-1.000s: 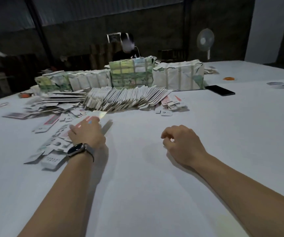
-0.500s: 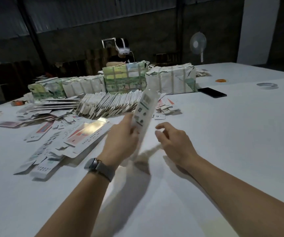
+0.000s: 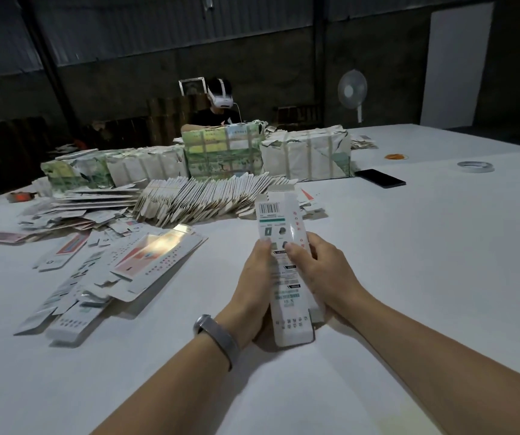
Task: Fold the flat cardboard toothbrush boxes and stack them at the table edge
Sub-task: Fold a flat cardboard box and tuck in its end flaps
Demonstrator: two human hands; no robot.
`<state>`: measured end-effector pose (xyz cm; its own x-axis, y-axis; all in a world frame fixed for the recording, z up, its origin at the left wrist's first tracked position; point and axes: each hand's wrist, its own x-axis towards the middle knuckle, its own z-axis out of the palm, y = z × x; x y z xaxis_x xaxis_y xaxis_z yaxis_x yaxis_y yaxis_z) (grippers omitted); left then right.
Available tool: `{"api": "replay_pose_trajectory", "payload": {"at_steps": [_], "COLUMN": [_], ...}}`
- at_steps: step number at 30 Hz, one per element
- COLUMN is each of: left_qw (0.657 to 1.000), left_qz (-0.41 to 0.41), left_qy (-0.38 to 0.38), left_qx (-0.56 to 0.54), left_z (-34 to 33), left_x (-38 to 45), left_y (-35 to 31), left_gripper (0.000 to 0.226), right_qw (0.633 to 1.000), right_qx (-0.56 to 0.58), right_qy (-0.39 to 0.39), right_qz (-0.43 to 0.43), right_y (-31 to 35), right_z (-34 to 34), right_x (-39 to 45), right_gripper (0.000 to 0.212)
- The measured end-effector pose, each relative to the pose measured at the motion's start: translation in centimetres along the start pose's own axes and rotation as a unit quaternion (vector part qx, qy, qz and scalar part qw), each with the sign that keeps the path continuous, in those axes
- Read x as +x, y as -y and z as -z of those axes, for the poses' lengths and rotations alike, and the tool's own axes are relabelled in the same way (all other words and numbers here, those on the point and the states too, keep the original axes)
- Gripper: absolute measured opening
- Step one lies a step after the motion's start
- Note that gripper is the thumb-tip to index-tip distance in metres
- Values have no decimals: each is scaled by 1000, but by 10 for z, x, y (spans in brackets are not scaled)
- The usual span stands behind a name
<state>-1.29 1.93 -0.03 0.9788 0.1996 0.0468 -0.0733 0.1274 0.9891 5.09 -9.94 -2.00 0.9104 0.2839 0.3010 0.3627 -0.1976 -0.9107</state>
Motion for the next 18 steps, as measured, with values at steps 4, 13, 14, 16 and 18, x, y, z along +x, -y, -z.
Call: {"api": "replay_pose_trajectory", "payload": {"at_steps": [4,13,14,16,18], "left_qw": [993,992,993,995,997], "left_qz": [56,61,56,49,43], "left_qy": [4,28,31,35,35], "left_qx": [-103,-109,-101,-80,-61], "left_z": [7,25,27,29,27], "left_x": [2,15,16,18,19], "left_y": [-4,1,0,-1,0], "left_gripper": [77,68,67,68,65], "right_qw": [998,989,988,989,993], "right_qx": [-25,-65,-73,-66,-46], "right_qy": [54,122,125,125,111], "right_qz": [22,61,56,34,19], "right_y": [3,7,6,4,3], "right_z": [-4,-8,-8,-6,-6], "right_x": [-1,-4,-4,-3,-2], "right_gripper": [34,42,41,38,38]}}
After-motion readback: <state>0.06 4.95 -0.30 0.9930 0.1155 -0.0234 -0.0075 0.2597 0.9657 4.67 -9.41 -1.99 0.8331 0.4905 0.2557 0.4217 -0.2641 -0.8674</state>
